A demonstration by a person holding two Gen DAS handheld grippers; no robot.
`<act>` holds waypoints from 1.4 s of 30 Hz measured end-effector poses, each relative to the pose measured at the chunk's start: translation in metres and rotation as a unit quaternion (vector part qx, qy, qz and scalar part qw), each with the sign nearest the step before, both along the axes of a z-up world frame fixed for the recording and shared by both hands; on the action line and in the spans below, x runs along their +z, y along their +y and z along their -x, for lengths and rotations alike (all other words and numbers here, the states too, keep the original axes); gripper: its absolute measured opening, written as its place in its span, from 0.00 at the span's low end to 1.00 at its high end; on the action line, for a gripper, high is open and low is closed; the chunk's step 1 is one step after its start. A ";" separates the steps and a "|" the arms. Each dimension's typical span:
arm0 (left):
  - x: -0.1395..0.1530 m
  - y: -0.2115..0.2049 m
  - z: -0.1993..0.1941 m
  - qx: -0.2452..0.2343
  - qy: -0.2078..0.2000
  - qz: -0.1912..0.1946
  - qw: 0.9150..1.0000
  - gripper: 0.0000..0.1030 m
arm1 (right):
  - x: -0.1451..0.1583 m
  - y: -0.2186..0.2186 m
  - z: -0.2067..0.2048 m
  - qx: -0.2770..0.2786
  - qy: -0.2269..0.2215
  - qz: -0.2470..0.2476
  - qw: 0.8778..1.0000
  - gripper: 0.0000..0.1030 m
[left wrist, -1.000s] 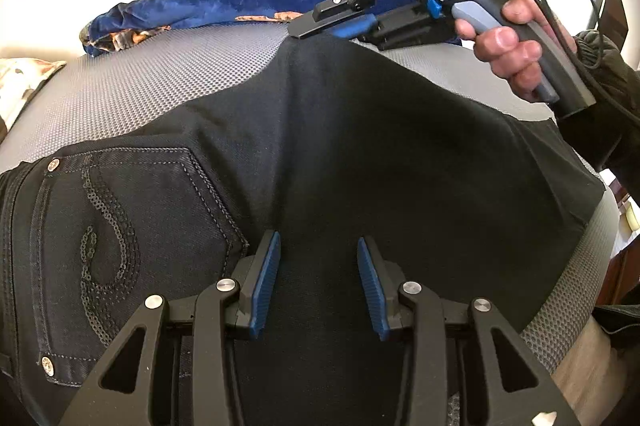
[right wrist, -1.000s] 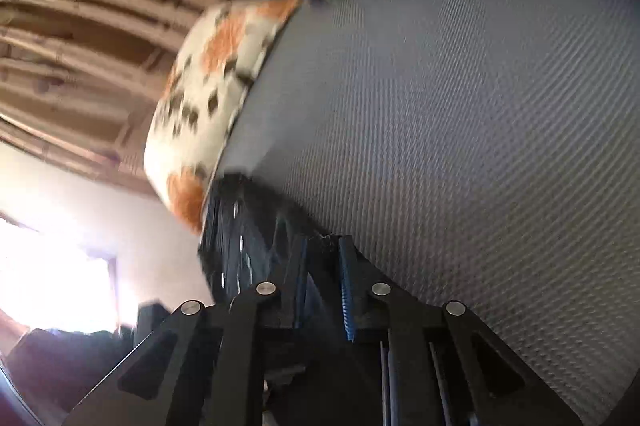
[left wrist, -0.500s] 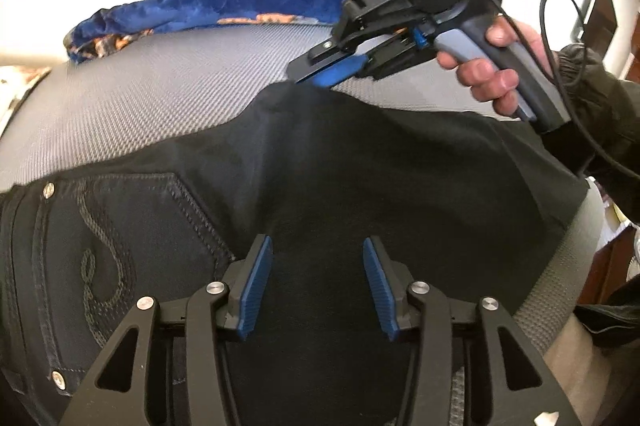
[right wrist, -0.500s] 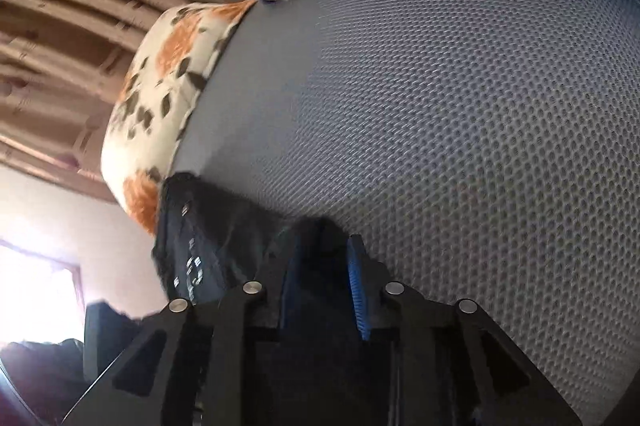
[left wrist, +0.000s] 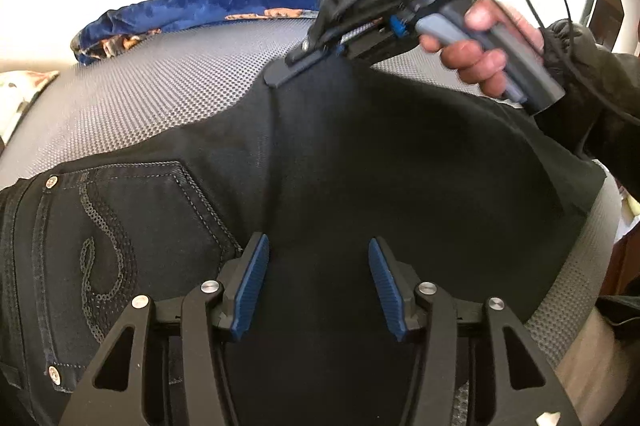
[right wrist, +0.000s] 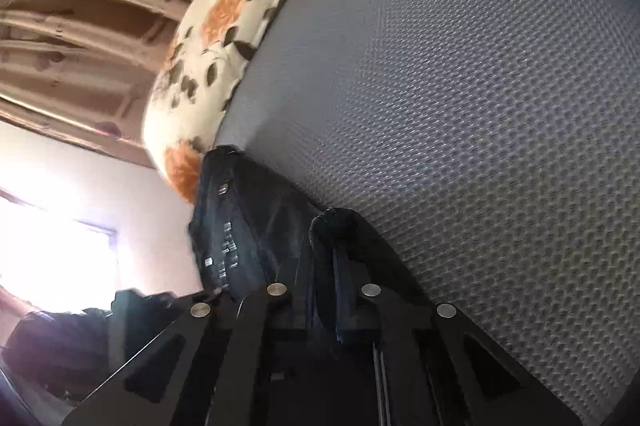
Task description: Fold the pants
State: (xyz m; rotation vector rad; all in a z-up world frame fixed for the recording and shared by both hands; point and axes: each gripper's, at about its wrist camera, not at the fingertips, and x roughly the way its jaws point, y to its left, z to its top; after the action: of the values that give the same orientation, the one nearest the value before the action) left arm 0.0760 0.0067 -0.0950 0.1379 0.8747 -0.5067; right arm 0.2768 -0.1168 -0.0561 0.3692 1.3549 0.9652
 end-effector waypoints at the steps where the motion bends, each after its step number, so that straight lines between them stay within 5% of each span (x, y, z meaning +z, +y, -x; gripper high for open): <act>1: -0.001 -0.001 0.002 0.000 -0.006 -0.003 1.000 0.47 | -0.005 0.000 -0.001 -0.006 -0.013 0.016 1.000 0.07; 4: -0.001 -0.001 0.003 -0.001 -0.012 -0.007 1.000 0.47 | -0.022 -0.007 -0.011 -0.047 0.009 0.008 0.999 0.06; 6: 0.000 -0.001 0.000 -0.007 -0.006 -0.004 1.000 0.50 | -0.016 -0.004 -0.007 -0.046 -0.015 0.023 0.999 0.08; 10: 0.016 0.000 -0.010 -0.001 0.027 0.017 1.000 0.48 | 0.010 -0.013 0.001 -0.071 -0.038 0.064 0.995 0.26; 17: 0.059 -0.027 -0.054 -0.027 -0.032 0.026 0.999 0.51 | 0.069 -0.089 0.064 -0.172 -0.101 0.065 0.978 0.36; 22: 0.037 -0.059 -0.104 -0.033 0.029 0.034 0.998 0.48 | 0.050 -0.124 0.111 -0.221 -0.087 0.106 0.966 0.36; 26: 0.015 -0.069 -0.128 -0.004 0.054 0.004 0.999 0.30 | 0.027 -0.141 0.129 -0.244 -0.083 0.136 0.957 0.36; 32: 0.020 -0.070 -0.115 -0.017 0.033 -0.013 0.999 0.30 | 0.029 -0.174 0.146 -0.301 -0.101 0.141 0.938 0.36; 34: 0.025 -0.064 -0.099 -0.024 0.029 -0.002 0.999 0.37 | 0.032 -0.192 0.158 -0.318 -0.097 0.137 0.933 0.36; 39: 0.020 -0.047 -0.047 -0.039 0.039 -0.013 0.998 0.41 | 0.038 -0.207 0.206 -0.327 -0.114 0.209 0.914 0.36; 42: 0.012 -0.038 -0.026 -0.041 0.038 -0.031 0.998 0.42 | 0.037 -0.227 0.235 -0.347 -0.106 0.209 0.908 0.36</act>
State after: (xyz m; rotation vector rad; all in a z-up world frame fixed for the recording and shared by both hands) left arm 0.1016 -0.0315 -0.0833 0.2128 0.9615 -0.5642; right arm 0.0415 -0.3438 -0.0192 0.3653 1.0689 0.1081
